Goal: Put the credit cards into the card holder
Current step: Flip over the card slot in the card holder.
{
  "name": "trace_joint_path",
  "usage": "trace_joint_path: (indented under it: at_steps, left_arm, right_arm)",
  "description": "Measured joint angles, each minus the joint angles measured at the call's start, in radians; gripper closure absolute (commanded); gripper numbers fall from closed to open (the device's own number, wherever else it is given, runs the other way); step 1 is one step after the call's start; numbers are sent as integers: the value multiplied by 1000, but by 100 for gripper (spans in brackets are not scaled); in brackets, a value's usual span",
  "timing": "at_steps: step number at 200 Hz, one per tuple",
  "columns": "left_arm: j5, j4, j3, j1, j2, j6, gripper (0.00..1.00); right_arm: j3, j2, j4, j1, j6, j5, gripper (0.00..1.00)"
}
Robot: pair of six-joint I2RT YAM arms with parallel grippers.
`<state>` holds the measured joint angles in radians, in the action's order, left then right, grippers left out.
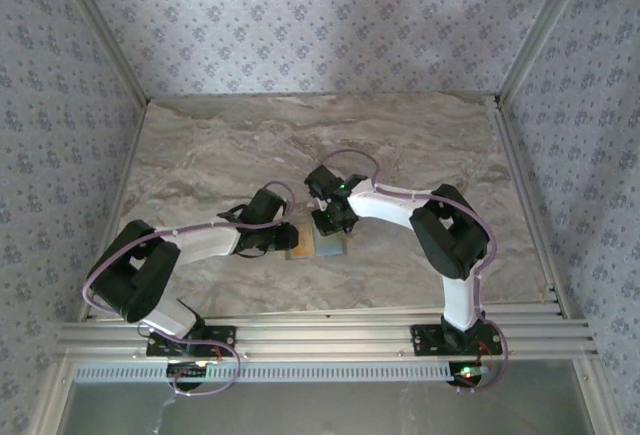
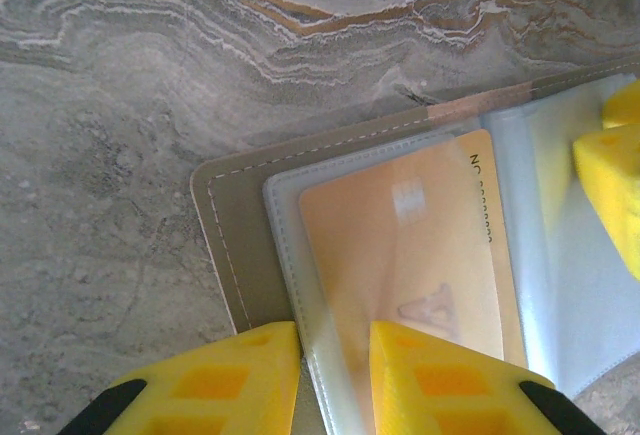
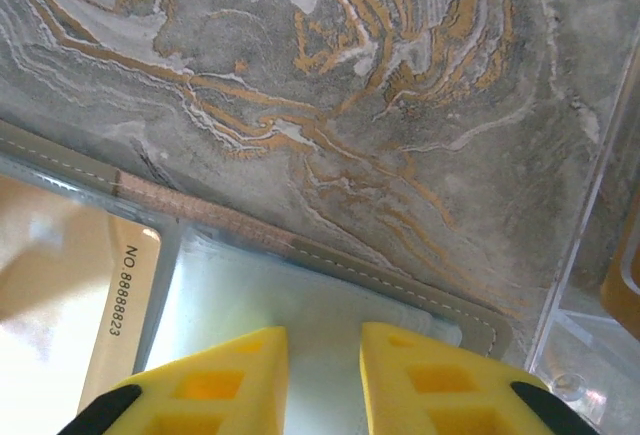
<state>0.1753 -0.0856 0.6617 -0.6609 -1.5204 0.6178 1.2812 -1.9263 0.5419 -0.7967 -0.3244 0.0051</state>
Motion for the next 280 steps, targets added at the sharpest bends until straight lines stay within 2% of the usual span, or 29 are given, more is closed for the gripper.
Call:
trace_joint_path:
  at_steps: [37,67,113,168,204,262,280]
  left_arm:
    - [0,0,0,0,0,0,74]
    - [0,0,0,0,0,0,74]
    - [0,0,0,0,-1,0,74]
    - [4,1,0,1,-2,0,74]
    - [15,3,0,6,-5,0,74]
    - [16,4,0,7,-6,0,74]
    - [16,4,0,7,-6,0,74]
  right_arm:
    - [-3,0,-15,0,-2,1,87]
    - [-6,2,-22,0,-8,-1,100]
    - [-13,11,-27,0,-6,-25,100]
    - [-25,20,-71,-4,-9,-158,100]
    - [-60,52,-106,-6,-36,-220,77]
    - [-151,113,-163,-13,-90,-267,60]
    - [-189,127,-182,-18,-115,-279,59]
